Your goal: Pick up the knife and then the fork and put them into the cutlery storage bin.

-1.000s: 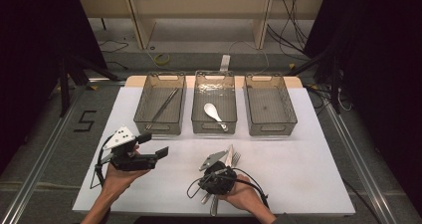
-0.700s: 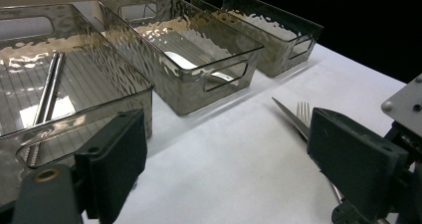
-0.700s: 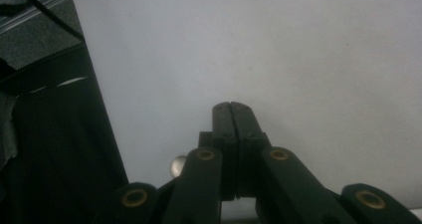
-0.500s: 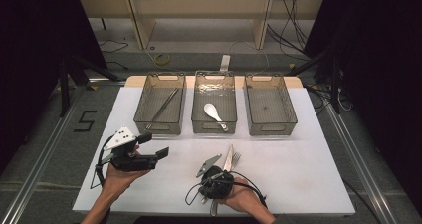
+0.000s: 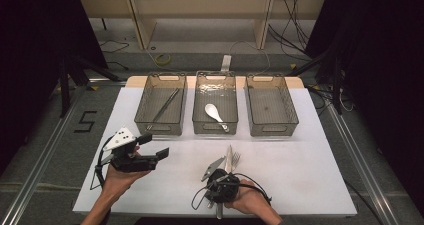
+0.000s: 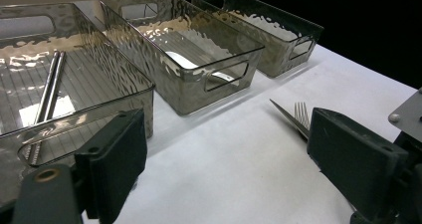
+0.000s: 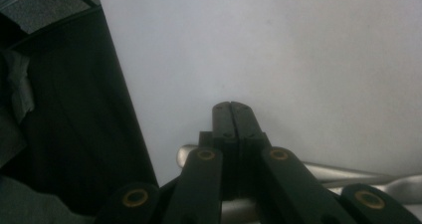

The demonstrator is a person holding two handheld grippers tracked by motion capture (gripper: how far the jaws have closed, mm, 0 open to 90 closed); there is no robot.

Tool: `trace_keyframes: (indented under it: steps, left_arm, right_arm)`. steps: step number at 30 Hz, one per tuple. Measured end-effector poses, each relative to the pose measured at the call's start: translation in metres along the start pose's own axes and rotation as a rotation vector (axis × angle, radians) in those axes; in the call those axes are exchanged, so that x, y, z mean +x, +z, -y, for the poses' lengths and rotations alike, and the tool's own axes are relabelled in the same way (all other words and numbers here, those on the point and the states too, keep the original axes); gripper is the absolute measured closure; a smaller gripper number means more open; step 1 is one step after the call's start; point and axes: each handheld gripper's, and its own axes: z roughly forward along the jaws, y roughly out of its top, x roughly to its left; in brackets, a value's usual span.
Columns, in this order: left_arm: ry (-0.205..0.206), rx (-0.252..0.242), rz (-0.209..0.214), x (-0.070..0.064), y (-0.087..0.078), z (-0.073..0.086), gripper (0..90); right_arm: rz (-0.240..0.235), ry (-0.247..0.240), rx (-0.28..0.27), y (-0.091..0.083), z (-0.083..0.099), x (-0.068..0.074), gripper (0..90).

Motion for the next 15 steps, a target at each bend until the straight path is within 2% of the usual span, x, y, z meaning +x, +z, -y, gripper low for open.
trace_keyframes:
  steps: [1,3,8,9,15]
  left_arm:
    - [0.0,0.001,-0.001,0.0,0.0,0.0,15.4]
    - [-0.001,0.002,-0.001,0.0,0.0,0.0,15.4]
    - [-0.004,0.001,0.002,0.0,0.0,0.0,15.4]
    - [-0.004,0.0,0.003,0.0,0.0,0.0,15.4]
    - [-0.005,0.001,0.003,0.0,0.0,0.0,15.4]
  right_arm:
    - [0.002,-0.01,0.009,-0.002,0.002,-0.001,90.0]
    - [0.008,0.01,0.011,-0.004,0.007,-0.001,90.0]
    - [0.014,-0.004,0.048,-0.016,0.021,-0.008,90.0]
    - [0.015,0.018,0.048,-0.017,0.023,-0.009,90.0]
    - [0.034,0.031,0.08,-0.027,0.036,-0.017,90.0]
